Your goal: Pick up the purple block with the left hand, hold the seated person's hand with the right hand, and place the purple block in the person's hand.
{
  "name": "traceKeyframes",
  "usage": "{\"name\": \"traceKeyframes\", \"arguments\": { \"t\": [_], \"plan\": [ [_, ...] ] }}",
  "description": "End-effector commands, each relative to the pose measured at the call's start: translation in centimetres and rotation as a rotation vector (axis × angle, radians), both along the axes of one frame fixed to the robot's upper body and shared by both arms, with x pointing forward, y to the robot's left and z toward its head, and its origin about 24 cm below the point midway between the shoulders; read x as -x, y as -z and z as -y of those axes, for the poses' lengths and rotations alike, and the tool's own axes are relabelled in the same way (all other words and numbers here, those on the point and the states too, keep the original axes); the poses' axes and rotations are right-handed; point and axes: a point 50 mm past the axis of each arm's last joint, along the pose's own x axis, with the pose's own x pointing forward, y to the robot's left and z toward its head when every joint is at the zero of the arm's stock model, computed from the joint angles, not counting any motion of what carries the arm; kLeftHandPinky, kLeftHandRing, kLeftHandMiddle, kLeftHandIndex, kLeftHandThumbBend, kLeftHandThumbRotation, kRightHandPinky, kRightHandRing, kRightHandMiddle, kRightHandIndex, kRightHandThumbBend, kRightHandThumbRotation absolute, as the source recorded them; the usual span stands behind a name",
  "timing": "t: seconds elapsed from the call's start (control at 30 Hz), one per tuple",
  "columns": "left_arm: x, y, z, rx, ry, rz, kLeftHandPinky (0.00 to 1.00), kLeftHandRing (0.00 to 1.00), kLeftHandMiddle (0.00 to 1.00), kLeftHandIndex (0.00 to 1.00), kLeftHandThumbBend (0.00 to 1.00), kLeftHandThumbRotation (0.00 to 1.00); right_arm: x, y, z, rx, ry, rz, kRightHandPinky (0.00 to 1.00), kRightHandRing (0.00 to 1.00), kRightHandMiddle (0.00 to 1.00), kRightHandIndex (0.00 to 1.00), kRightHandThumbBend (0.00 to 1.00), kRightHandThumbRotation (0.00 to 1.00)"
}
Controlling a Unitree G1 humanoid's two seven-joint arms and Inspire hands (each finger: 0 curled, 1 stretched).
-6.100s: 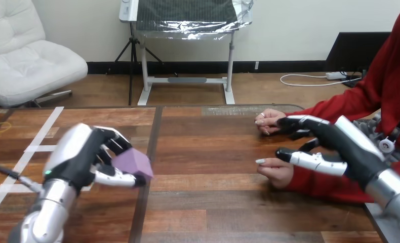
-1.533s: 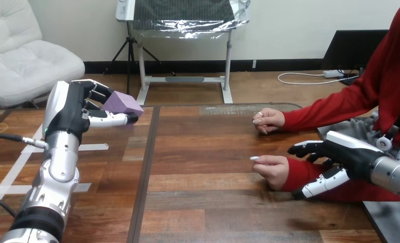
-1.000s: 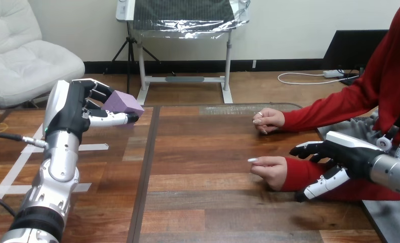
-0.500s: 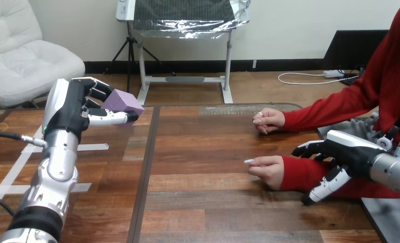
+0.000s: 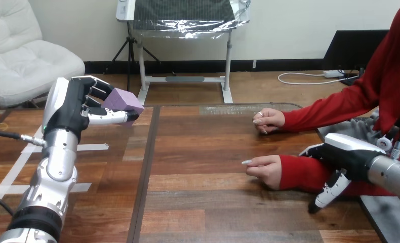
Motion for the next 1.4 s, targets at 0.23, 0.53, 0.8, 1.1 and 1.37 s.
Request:
{"name": "traceKeyframes", "arguments": {
  "t": [0.23,0.53,0.8,1.1,1.37],
  "plan": [
    [-1.0,-3.3,-0.2,-0.001,0.013,0.120,0.36,0.41,0.43,0.43,0.72,0.00,-2.5,-2.6,-1.8,-0.025,-0.022,0.101,0.56,0.60,0.65,0.67,0.99,0.01],
    [-0.9,-3.3,-0.2,-0.011,0.019,0.127,0.36,0.40,0.43,0.43,0.72,0.00,-2.3,-2.1,-2.0,-0.027,-0.023,0.099,0.42,0.47,0.54,0.57,0.93,0.01],
    [-0.9,-3.3,-0.2,-0.006,0.016,0.124,0.36,0.41,0.44,0.43,0.72,0.00,-2.2,-1.7,-2.2,-0.037,-0.027,0.096,0.34,0.40,0.48,0.50,0.84,0.03],
    [-0.9,-3.3,-0.2,-0.003,0.020,0.121,0.36,0.41,0.44,0.43,0.72,0.00,-2.0,-1.5,-2.3,-0.051,-0.035,0.138,0.31,0.35,0.41,0.42,0.73,0.05],
    [-0.9,-3.2,-0.1,-0.004,0.024,0.122,0.36,0.41,0.44,0.43,0.73,0.00,-2.0,-1.7,-2.3,-0.073,-0.035,0.172,0.26,0.30,0.35,0.35,0.65,0.12]
  ]
}}
